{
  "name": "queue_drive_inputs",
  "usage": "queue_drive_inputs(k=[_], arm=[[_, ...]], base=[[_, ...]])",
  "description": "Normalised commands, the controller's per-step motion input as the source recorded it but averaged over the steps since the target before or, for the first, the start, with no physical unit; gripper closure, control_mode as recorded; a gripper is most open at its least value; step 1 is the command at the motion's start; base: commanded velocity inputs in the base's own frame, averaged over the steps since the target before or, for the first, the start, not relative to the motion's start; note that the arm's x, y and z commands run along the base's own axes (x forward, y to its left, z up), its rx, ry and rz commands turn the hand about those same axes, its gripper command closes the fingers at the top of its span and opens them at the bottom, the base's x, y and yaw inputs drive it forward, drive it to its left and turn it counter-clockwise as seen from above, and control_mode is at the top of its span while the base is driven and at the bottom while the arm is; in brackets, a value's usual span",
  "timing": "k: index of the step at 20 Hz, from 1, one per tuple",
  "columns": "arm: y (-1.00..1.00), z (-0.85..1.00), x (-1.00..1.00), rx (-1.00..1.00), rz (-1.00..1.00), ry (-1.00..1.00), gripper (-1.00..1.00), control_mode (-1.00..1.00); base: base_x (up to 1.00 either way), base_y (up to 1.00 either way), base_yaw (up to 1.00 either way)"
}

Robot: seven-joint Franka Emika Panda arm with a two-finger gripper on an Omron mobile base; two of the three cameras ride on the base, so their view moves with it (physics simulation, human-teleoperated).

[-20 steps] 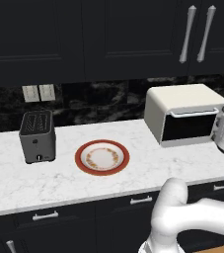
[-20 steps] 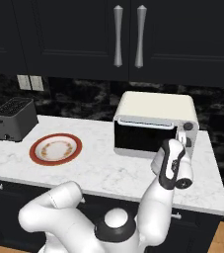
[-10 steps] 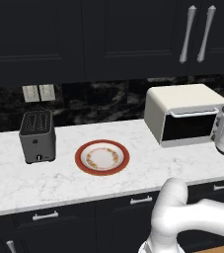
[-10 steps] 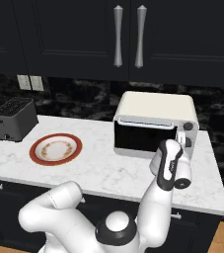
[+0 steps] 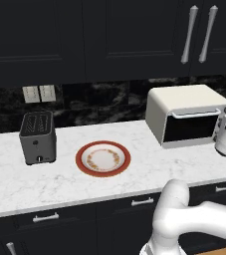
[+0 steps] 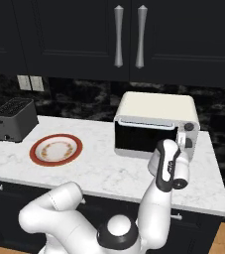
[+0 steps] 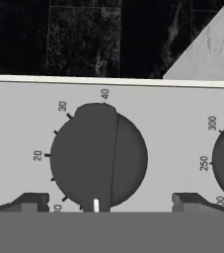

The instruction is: Pick up the kebab skewer and baguette bread, and place them inside the toaster oven. Close the toaster oven door and start by setting the timer.

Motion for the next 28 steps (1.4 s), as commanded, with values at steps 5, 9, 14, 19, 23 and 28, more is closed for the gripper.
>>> queue_drive_inputs(k=[5, 9, 14, 19, 23, 28], arm=[[-0.47, 0.00, 0.00, 0.07, -0.05, 0.00, -1.00, -1.00], [-0.55, 0.00, 0.00, 0.09, -0.02, 0.00, -1.00, -1.00], [-0.47, 0.00, 0.00, 0.08, 0.00, 0.00, -1.00, -1.00], [-0.51, 0.00, -0.02, 0.06, 0.00, 0.00, -1.00, -1.00], [-0.54, 0.00, 0.00, 0.04, -0.01, 0.00, -1.00, -1.00], [-0.39, 0.00, 0.02, 0.03, -0.03, 0.00, -1.00, -1.00]], base=[[0.00, 0.00, 0.00], [0.00, 0.00, 0.00], [0.00, 0.00, 0.00], [0.00, 0.00, 0.00], [0.00, 0.00, 0.00], [0.00, 0.00, 0.00]])
